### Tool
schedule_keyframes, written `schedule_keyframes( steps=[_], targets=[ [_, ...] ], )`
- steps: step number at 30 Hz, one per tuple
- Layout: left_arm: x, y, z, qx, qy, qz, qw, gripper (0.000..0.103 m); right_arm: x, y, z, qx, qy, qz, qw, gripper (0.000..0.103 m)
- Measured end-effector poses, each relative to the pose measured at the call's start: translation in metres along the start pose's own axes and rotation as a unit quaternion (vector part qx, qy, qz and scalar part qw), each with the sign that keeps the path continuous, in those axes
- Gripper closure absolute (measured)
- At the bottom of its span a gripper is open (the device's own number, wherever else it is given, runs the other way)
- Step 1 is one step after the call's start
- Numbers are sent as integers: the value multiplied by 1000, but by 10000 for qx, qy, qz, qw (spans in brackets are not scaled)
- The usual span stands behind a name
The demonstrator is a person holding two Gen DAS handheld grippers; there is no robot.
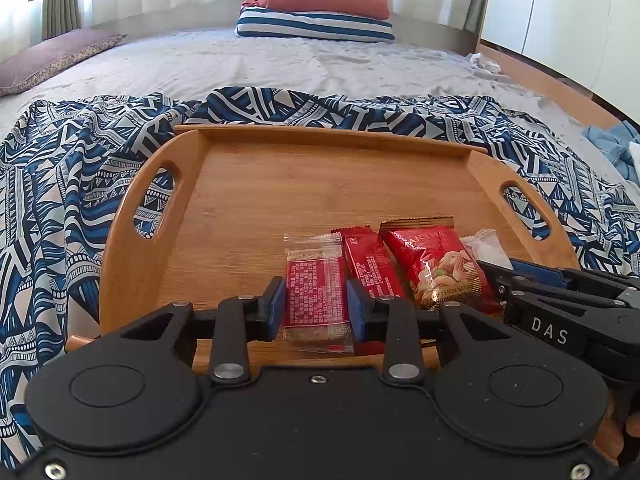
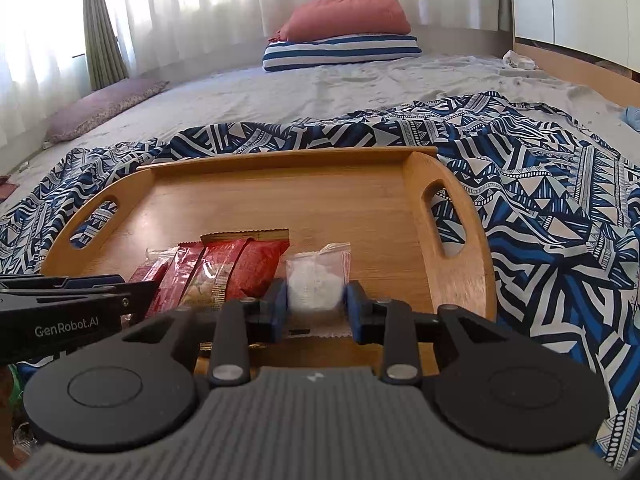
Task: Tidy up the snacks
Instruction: 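Open the left tool beside the red bar while the right tool releases the white packet on the tray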
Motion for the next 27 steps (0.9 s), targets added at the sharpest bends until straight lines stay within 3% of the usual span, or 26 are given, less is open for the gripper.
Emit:
schedule_keyframes(
  steps=[7, 13, 17, 19, 21, 27],
  targets=[
    [1, -1, 1, -36, 5, 13, 10000, 70, 0, -1, 0, 10, -10, 16, 10000, 65],
    [-3, -2, 3, -78, -36, -15, 10000, 59, 0, -1, -1, 14, 10, 21, 10000, 59],
    [-10, -3, 4, -56, -77, -61, 9999, 46, -3, -1, -3, 43, 20, 24, 10000, 56],
    [-15, -4, 5, -39, -87, -104, 9999, 39, -5, -2, -3, 30, 45, 8, 10000, 45],
    [-22, -4, 3, 21, -75, -160, 9998, 28, -8, -2, -4, 13, 60, -11, 10000, 42],
    [-50, 1, -6, 357, -173, -388, 9985, 15, -24, -1, -11, 8, 71, -93, 9999, 25]
  ],
)
Point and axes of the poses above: each gripper's, at about its wrist camera, not at the fingertips, and x roughly the way its jaws point, z to its left, y to its underside, the point moved 1 cm from there along x, roughly the way its jaws point, and after that the axes turned 11 degrees about y, right-handed, at the moved point
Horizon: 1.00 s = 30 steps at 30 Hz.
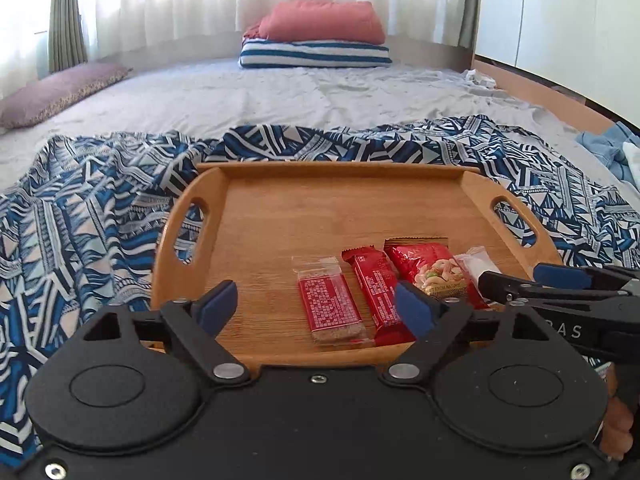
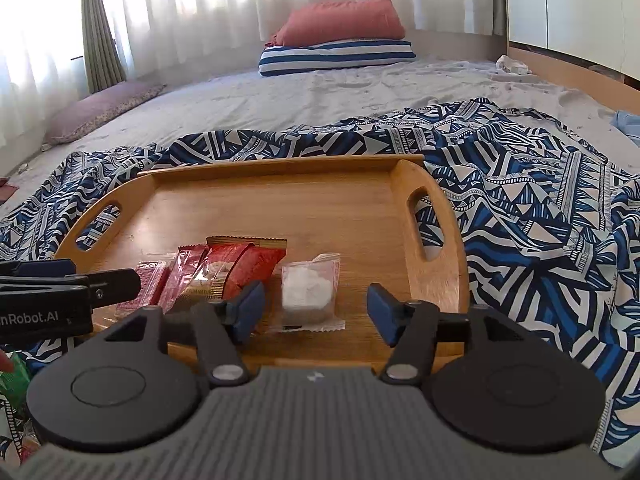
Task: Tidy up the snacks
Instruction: 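Open the left tool beside the red bar while the right tool releases the white packet on the tray, then move the left tool to the green packet while the right tool approaches the pink-and-white packet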
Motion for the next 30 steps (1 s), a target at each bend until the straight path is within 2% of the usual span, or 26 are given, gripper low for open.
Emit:
schedule_keyframes(
  steps=[4, 7, 12, 21, 30],
  targets=[
    [-22, 5, -1, -54, 84, -162, 9998, 8, -15, 3, -6, -4, -49, -91, 9999, 15],
    [-39, 12, 0, -110, 180, -293, 9993, 5, -27, 7, -11, -5, -97, -197, 9998, 12],
    [-63, 25, -1, 101, 191, -577, 9981, 1, -46, 16, -21, 25, -177, -351, 9992, 0],
    [-94, 47, -5, 319, 151, -701, 9969, 0, -70, 36, -28, -276, -42, -601, 9978, 0],
    [-113, 61, 1, 72, 84, -683, 9976, 0, -72, 61, -32, -441, 67, -503, 9977, 0]
  ],
)
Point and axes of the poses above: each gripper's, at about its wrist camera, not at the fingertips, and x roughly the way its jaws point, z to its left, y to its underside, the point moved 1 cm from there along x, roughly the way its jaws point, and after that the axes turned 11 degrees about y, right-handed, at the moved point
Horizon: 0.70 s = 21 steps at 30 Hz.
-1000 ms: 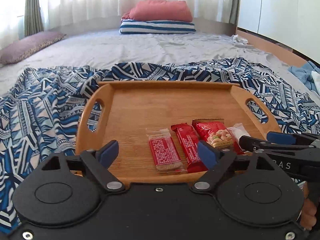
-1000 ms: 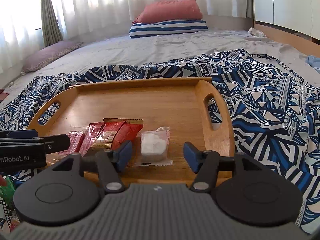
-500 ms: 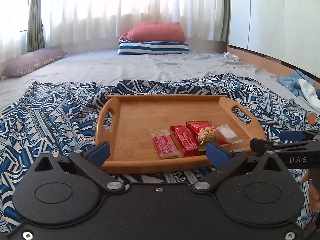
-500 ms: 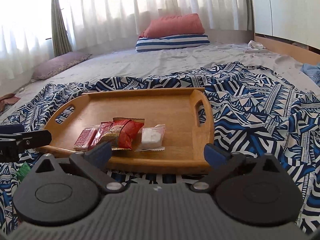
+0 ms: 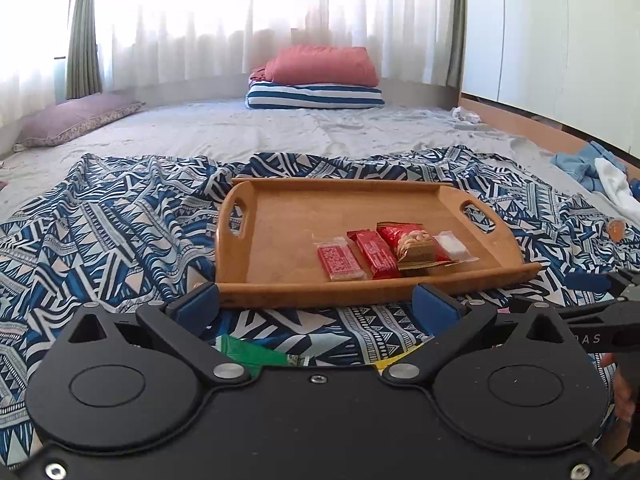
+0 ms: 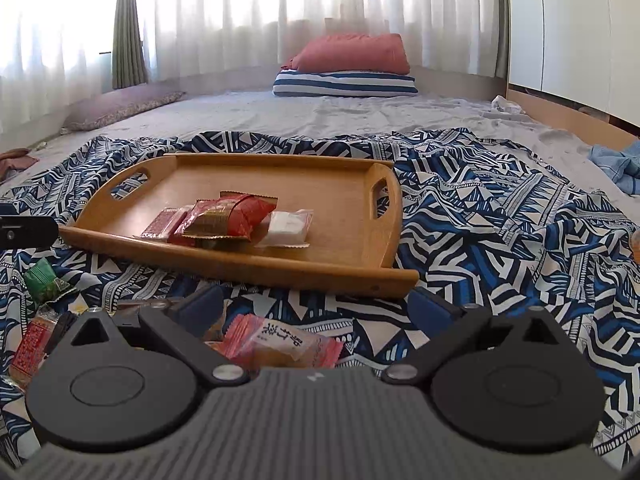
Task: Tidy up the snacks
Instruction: 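Move the left tool to the green packet while the right tool approaches the pink-and-white packet, then grasp the green packet with the left tool while the right tool grasps the pink-and-white packet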
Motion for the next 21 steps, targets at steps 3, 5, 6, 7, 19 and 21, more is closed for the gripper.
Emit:
schedule_keyframes(
  steps=[3, 5, 6, 7, 19, 21],
  targets=[
    [-6, 4, 3, 7, -54, -34, 10000, 0, 1, 5, -2, 18, 46, 27, 10000, 0],
    [-9, 7, 4, 45, -132, -45, 9999, 0, 3, 8, -3, 40, 66, 58, 10000, 0],
    [-10, 10, 4, 65, -178, -46, 9998, 0, 3, 9, -3, 55, 73, 70, 9999, 0],
    [-10, 12, 4, 80, -215, -35, 9997, 0, 4, 11, -3, 71, 86, 80, 9999, 0],
    [-1, 43, 5, 219, -425, 185, 9987, 0, 18, 22, -4, 227, -63, 231, 9995, 0],
    [5, 45, 8, 188, -500, 257, 9982, 0, 22, 23, -6, 337, -146, 275, 9989, 0]
  ],
)
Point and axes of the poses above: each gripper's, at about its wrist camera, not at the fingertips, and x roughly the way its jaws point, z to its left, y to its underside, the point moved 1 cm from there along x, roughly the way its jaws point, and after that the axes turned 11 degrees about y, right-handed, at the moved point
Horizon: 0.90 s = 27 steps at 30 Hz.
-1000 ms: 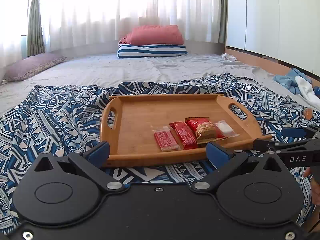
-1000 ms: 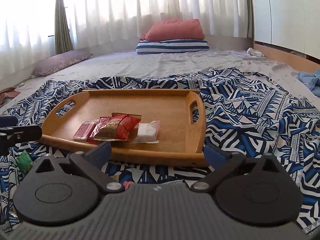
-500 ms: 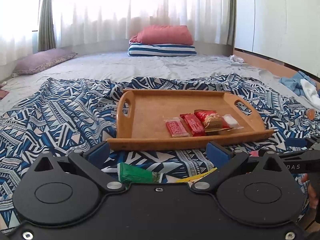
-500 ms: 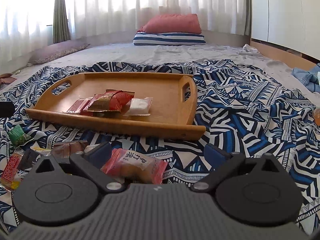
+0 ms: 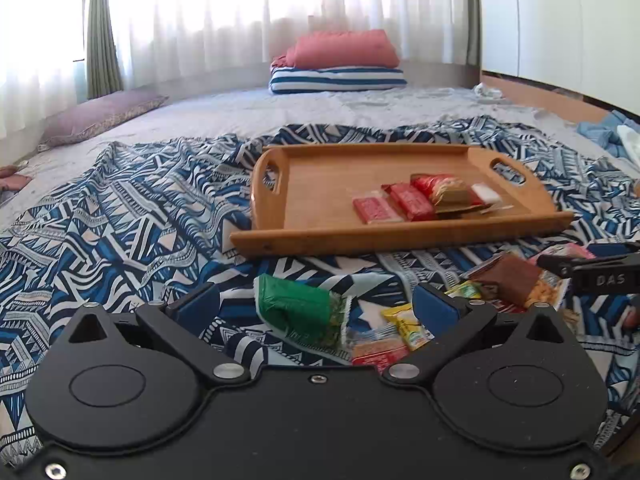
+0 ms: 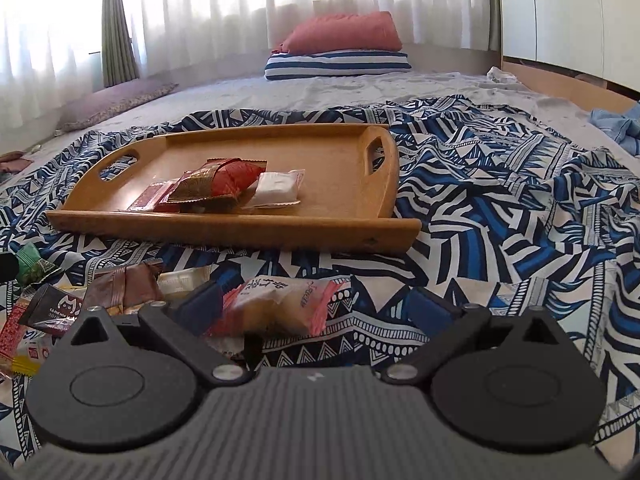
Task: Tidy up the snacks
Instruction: 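Grasp the green packet with the left tool while the right tool grasps the pink-and-white packet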
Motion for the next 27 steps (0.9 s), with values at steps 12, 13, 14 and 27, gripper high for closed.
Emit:
schedule_keyframes(
  steps=[12, 13, 14, 27],
  targets=[
    [21, 6, 18, -320, -27, 181, 9993, 2, 1, 5, 4, -104, 71, -116, 9999, 0],
    [22, 7, 19, -333, -18, 187, 9993, 3, 1, 5, 4, -109, 75, -125, 9998, 0],
    [24, 7, 20, -346, -4, 197, 9992, 6, 1, 5, 4, -115, 81, -134, 9998, 0],
    [34, 6, 21, -214, 10, 290, 9994, 42, 0, 7, 7, -189, 163, -214, 9995, 0]
  ],
)
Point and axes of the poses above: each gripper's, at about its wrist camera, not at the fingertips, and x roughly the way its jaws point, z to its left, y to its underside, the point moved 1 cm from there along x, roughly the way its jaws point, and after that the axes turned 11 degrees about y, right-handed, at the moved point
